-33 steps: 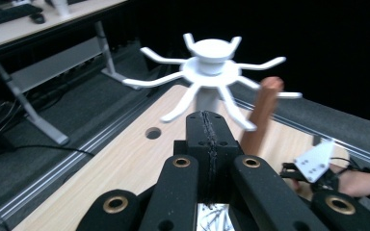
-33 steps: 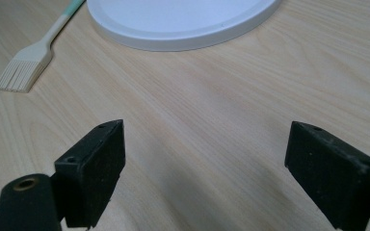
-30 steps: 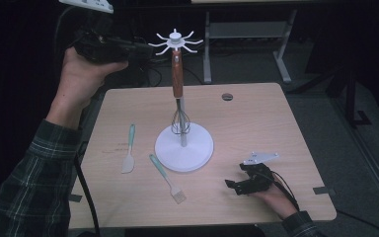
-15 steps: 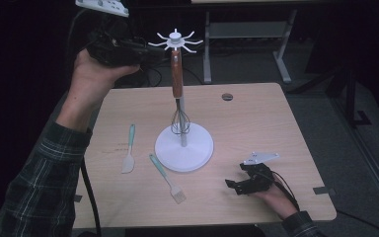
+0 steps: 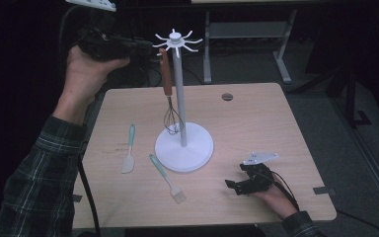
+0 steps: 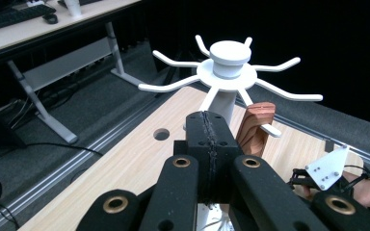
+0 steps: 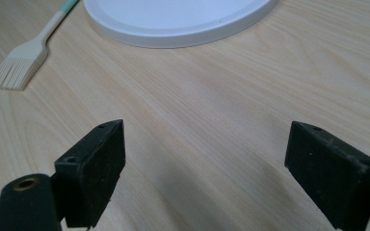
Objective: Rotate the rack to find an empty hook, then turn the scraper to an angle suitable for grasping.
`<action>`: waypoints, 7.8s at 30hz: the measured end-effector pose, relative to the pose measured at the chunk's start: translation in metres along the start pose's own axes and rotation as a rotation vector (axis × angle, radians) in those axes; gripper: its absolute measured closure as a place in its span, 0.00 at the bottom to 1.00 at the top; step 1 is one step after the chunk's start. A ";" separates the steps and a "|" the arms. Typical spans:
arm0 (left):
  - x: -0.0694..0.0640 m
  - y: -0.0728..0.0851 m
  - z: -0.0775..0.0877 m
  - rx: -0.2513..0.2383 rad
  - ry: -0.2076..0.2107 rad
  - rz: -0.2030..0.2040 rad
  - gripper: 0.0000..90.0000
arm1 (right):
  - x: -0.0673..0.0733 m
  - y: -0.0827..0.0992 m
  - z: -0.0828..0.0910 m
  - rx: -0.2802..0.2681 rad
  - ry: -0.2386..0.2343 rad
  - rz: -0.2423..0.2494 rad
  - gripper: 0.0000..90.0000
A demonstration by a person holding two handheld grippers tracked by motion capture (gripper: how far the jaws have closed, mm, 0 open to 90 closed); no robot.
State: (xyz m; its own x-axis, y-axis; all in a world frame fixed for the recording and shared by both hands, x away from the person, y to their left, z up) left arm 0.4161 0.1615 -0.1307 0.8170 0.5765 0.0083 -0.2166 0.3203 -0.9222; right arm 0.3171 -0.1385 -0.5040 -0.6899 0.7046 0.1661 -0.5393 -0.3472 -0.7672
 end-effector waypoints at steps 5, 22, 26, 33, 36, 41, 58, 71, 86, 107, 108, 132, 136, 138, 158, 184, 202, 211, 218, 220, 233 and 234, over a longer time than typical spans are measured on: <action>-0.012 -0.004 0.007 -0.015 0.025 -0.013 1.00 | 0.000 0.000 0.000 -0.001 0.000 -0.002 0.16; -0.037 -0.007 -0.012 0.004 0.060 -0.042 1.00 | -0.002 0.000 0.000 0.000 0.000 -0.004 0.16; -0.030 -0.006 -0.009 0.003 0.040 -0.034 1.00 | -0.001 0.000 0.000 0.001 0.000 -0.001 0.16; -0.019 -0.004 -0.006 -0.002 0.023 -0.018 1.00 | 0.000 0.000 -0.001 0.005 -0.005 0.000 0.16; -0.022 -0.003 -0.007 -0.005 0.044 -0.016 1.00 | 0.000 0.000 -0.001 0.005 -0.008 0.001 0.16; -0.035 -0.004 -0.011 -0.004 0.084 -0.037 1.00 | 0.000 0.000 -0.001 0.006 -0.006 -0.002 0.16; -0.046 0.008 -0.009 -0.006 0.103 -0.050 1.00 | -0.001 0.000 -0.001 0.003 -0.004 0.002 0.16; -0.045 0.064 -0.007 0.069 0.093 -0.025 0.95 | 0.000 0.000 -0.002 0.001 -0.001 0.003 0.16; -0.043 0.133 -0.015 0.147 0.070 0.024 0.89 | 0.001 0.000 -0.002 0.001 -0.004 0.013 0.16; -0.016 0.237 -0.042 0.239 -0.038 0.050 0.59 | 0.002 0.000 -0.004 0.004 -0.006 0.013 0.16; -0.013 0.242 -0.044 0.245 -0.050 0.053 0.59 | 0.002 0.000 -0.003 0.003 -0.005 0.012 0.16; 0.047 0.345 -0.059 0.392 -0.257 0.186 1.00 | 0.002 0.000 -0.004 0.004 -0.013 0.019 0.16; 0.050 0.357 -0.061 0.412 -0.258 0.210 1.00 | 0.003 0.000 -0.004 0.004 -0.016 0.022 0.16; 0.052 0.363 -0.062 0.434 -0.264 0.210 1.00 | 0.003 0.000 -0.004 0.004 -0.017 0.021 0.16; 0.052 0.379 -0.053 0.491 -0.268 0.230 1.00 | 0.002 -0.001 -0.003 0.000 -0.017 0.015 0.16; 0.101 0.376 -0.035 0.422 -0.378 0.285 1.00 | 0.001 0.000 -0.005 0.009 -0.018 0.015 0.16; 0.113 0.384 -0.054 0.399 -0.379 0.339 1.00 | 0.000 0.000 -0.005 0.009 -0.020 0.019 0.16; 0.097 0.378 -0.070 0.375 -0.274 0.344 1.00 | 0.000 0.000 -0.006 0.013 -0.022 0.015 0.16; 0.082 0.373 -0.083 0.383 -0.204 0.316 1.00 | 0.000 0.000 -0.005 0.011 -0.023 0.022 0.16; 0.079 0.372 -0.085 0.375 -0.193 0.325 1.00 | 0.000 0.000 -0.005 0.012 -0.023 0.017 0.16; 0.071 0.368 -0.087 0.385 -0.157 0.308 1.00 | 0.000 0.000 -0.005 0.009 -0.023 0.022 0.16; 0.071 0.367 -0.085 0.382 -0.160 0.305 1.00 | 0.000 -0.001 -0.005 0.010 -0.022 0.018 0.16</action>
State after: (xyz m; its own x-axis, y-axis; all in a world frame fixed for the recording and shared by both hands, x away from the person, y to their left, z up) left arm 0.4395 0.2561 -0.5013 0.6004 0.7850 -0.1525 -0.6369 0.3540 -0.6849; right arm 0.3198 -0.1355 -0.5067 -0.7101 0.6842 0.1662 -0.5315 -0.3661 -0.7639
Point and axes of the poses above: each handheld gripper's, and its own axes: z roughly backward along the jaws, y roughly out of its underside, x roughly to its left, the point moved 6 cm from there along -z, roughly forward along the jaws, and after that the axes turned 4 degrees about -x, right-handed, at the moved point
